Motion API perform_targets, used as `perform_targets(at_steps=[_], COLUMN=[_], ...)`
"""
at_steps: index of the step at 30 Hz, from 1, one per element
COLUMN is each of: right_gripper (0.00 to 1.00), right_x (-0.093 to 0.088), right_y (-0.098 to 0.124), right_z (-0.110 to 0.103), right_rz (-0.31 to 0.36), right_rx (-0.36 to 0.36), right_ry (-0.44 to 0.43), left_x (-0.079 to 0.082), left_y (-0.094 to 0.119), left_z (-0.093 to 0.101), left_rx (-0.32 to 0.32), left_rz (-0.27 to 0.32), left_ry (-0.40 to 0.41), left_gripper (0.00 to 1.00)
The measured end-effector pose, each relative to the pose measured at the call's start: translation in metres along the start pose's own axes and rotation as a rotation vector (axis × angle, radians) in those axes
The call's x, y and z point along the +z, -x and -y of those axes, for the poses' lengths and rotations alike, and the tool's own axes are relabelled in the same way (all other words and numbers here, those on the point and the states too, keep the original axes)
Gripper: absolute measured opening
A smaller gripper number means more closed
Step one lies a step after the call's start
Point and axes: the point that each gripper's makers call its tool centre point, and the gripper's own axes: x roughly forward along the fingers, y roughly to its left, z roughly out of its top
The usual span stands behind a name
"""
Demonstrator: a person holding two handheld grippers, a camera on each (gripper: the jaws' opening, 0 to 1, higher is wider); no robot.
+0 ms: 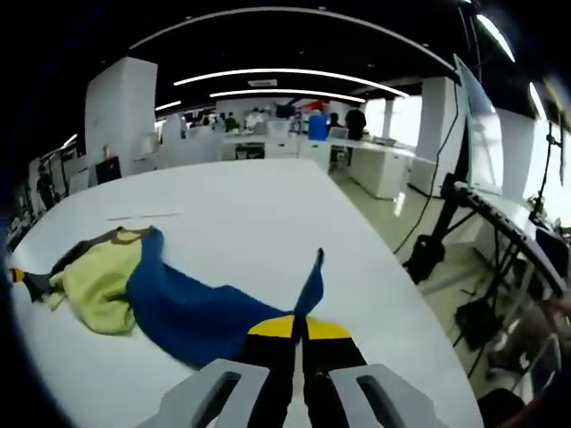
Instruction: Fold the garment on the visible template until the final outline fits inside the template.
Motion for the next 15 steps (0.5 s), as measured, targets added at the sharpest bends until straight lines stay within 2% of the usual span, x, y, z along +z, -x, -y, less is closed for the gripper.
perform_targets(at_steps=[4, 7, 11, 15], right_gripper=[0.00, 0.00, 0.00, 0.00], right_x=[-0.003, -0.009, -0.020, -0.022], right_y=[-0.003, -0.007, -0.013, -0.013], right_z=[0.013, 0.020, 0.025, 0.033], right_rz=[0.000, -0.003, -0.019, 0.007], right_rx=[-0.029, -0.042, -0.038, -0.056], right_ry=[-0.018, -0.062, -0.114, -0.186], left_x=[0.001, -0.003, -0.008, -0.011], left_y=[-0.007, -0.011, -0.015, -0.019], left_z=[-0.010, -0.023, -0.034, -0.045], left_rx=[-0.006, 0.018, 0.017, 0.033], left_rz=[-0.010, -0.041, -0.072, -0.091], left_ry=[0.020, -0.037, -0.069, -0.089], left_gripper=[0.00, 0.00, 0.00, 0.00])
